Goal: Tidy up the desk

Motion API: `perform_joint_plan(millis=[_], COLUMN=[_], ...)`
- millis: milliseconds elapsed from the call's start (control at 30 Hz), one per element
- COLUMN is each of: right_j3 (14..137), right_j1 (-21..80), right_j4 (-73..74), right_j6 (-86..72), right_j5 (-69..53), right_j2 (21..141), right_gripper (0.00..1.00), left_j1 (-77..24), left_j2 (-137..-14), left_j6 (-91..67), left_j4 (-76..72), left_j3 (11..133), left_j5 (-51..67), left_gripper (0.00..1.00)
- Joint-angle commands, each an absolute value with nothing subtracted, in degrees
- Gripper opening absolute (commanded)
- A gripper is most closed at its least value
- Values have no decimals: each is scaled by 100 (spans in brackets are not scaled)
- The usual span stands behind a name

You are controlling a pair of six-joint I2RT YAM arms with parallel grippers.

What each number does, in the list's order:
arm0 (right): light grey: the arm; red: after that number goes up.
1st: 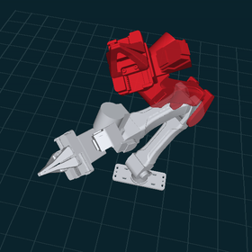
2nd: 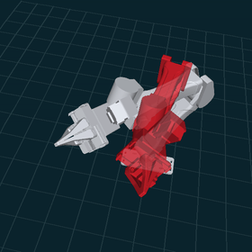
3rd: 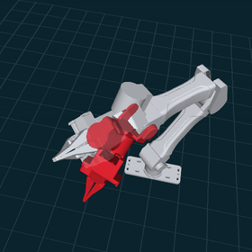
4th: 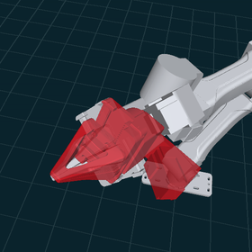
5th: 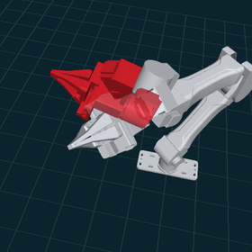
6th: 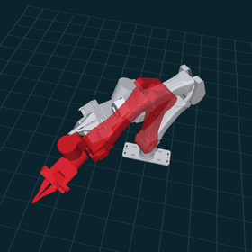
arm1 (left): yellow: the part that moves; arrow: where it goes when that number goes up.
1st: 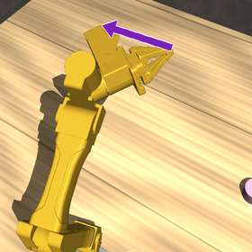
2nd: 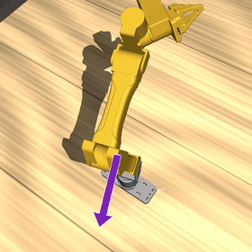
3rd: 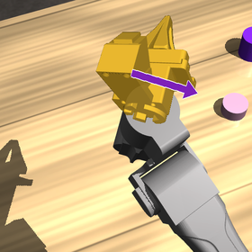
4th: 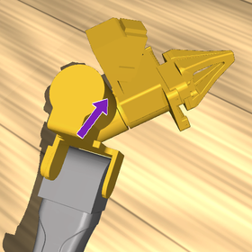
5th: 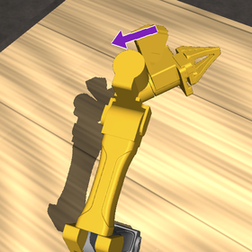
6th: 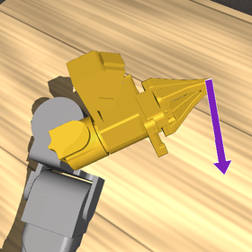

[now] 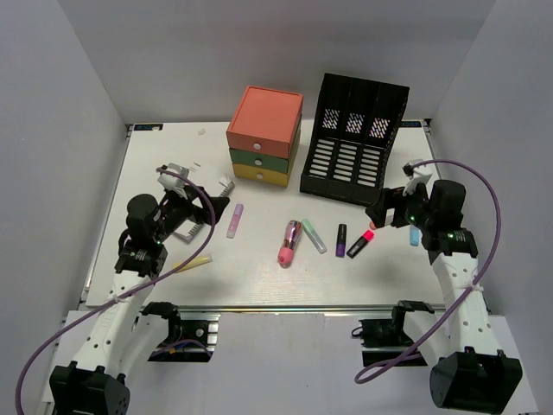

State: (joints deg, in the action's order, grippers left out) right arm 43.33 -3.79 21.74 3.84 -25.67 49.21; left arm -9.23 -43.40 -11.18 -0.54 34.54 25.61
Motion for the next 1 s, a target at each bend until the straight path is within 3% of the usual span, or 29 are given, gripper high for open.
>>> perform_joint_plan(millis=[0,200,300,400,433,467,500,533,567,600,633,667,700,733,767,800,967], right_j3=[4518,4640,4807,4791,4729,4650,4484,4413,4351,4229,4184,4140,4096,4044,4026,4034,4131], right_j1=[-396,-352,-360,-360,-360,-360,-352,-343,-360,-360,-369,-378,-378,-404,-396,-396,-404], right_j4=[2197,3066,3347,3559,3542,3429,3141,2964,2762,2464,2374,2269,2137,2092,2040,2013,1828], right_j6=[772,2758,2944,3278,3296,3209,3034,2841,2604,2245,2111,1979,1838,1811,1776,1741,1293], right_j5=[-2847,-4032,-3938,-4191,-4540,-4666,-4954,-4983,-4992,-5053,-5106,-5193,-5490,-5598,-5703,-5713,-5616], right_j2=[4799,4729,4755,4737,4711,4659,4641,4658,4737,4790,4868,5034,5123,5255,5317,5343,5414], right_gripper=[89,89,89,89,89,87,74,28,8,1,10,27,55,61,67,70,73], left_j1=[-923,-923,-923,-923,-923,-923,-923,-923,-984,-984,-1037,-1037,-1089,-1168,-1169,-1273,-1835], left_j2=[-4368,-4526,-4614,-4824,-4930,-5044,-5262,-5386,-5501,-5693,-5808,-5923,-6089,-6160,-6213,-6257,-7284], left_j6=[-1081,-1169,-1247,-1336,-1432,-1467,-1563,-1643,-1704,-1844,-1915,-1968,-2134,-2249,-2450,-2591,-3102], left_j4=[-255,-264,-325,-395,-456,-457,-474,-501,-553,-606,-598,-545,-458,-448,-466,-518,-361], left_j3=[3436,3463,3445,3463,3472,3506,3576,3586,3603,3673,3743,3840,3937,4094,4157,4236,5123], left_j5=[2953,2962,3059,3164,3208,3286,3339,3401,3523,3577,3586,3577,3499,3411,3227,3069,2085], left_gripper=[98,98,96,76,54,43,29,13,9,8,8,22,33,40,56,65,72])
